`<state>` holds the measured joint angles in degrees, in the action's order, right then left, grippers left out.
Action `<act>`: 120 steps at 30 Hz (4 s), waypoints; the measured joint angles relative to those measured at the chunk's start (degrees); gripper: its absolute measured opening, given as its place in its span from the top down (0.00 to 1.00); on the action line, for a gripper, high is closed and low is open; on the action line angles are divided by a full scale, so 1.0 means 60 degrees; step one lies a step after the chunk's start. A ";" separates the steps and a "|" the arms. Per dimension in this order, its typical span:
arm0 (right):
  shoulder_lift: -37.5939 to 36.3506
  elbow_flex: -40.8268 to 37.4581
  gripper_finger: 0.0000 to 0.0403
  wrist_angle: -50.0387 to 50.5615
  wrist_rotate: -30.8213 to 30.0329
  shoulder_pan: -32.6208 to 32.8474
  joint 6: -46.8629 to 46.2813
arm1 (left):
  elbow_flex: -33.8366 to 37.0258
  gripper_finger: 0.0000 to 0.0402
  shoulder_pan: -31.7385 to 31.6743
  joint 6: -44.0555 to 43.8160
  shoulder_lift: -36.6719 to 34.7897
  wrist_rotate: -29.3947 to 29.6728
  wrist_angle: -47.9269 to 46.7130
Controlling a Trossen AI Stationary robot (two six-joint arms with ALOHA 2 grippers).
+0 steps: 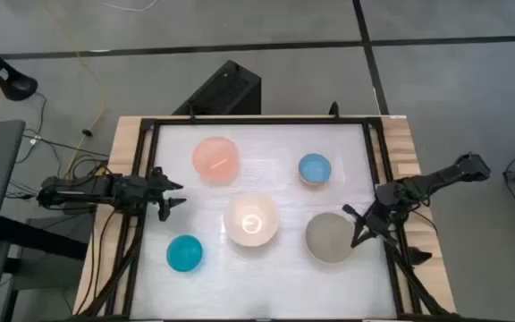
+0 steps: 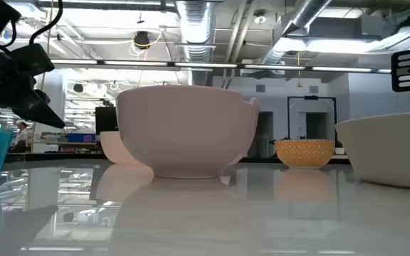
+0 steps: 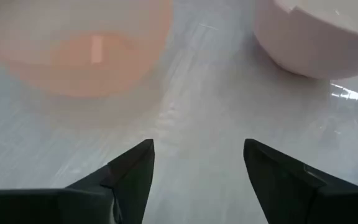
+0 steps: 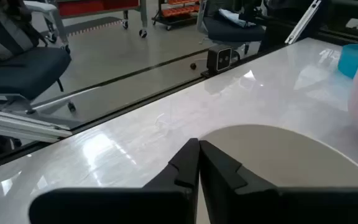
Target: Nest bowls inside each other
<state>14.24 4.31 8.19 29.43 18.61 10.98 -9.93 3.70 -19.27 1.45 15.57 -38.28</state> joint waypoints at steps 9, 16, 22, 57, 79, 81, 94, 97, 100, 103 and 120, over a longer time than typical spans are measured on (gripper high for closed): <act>0.0000 -0.0003 0.88 0.0000 0.0003 0.0000 0.0000 | -0.0002 0.41 0.0003 -0.0004 0.0000 -0.0002 0.0000; 0.0000 0.0000 0.88 0.0000 0.0000 0.0000 0.0000 | 0.0000 0.41 0.0000 -0.0002 0.0002 -0.0004 -0.0002; -0.0001 -0.0002 0.88 0.0000 0.0002 0.0000 0.0000 | -0.0001 0.41 0.0000 -0.0004 0.0000 -0.0004 -0.0001; -0.0001 0.0000 0.88 0.0000 0.0003 0.0000 0.0000 | -0.0004 0.41 0.0000 0.0055 0.0000 0.0018 0.0000; -0.0003 0.0022 0.88 0.0190 -0.0184 -0.0010 0.0955 | 0.0080 0.41 0.0000 -0.5263 0.0028 0.2030 0.1725; -0.0003 0.0010 0.88 0.0066 -0.1122 -0.0085 0.1418 | 0.0076 0.41 -0.0011 -0.6374 0.0025 0.2753 0.2270; -0.0003 -0.0014 0.88 -0.2819 -0.5827 -0.1084 0.5234 | 0.0046 0.41 0.0000 -0.9313 0.0022 0.4509 0.2389; -0.0003 -0.0014 0.88 -0.2936 -0.6150 -0.1332 0.6010 | 0.0040 0.41 -0.0004 -0.9117 0.0022 0.4612 0.2844; 0.0004 -0.0014 0.88 -0.3381 -0.6063 -0.1481 0.6123 | 0.0033 0.41 -0.0004 -0.6960 0.0032 0.4020 0.4312; 0.0089 -0.0014 0.88 -0.4679 -0.6293 -0.1731 0.4835 | 0.0015 0.41 -0.0002 -0.4470 0.0207 0.3613 0.6197; 0.2171 0.0000 0.88 -0.9756 -1.1148 -0.4125 -0.7093 | -0.2956 0.54 -0.1095 0.0971 0.2515 0.3044 0.3375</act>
<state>27.26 4.32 -50.35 -37.45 -6.14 -31.57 -27.67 -2.87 -13.44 16.54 33.84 -18.04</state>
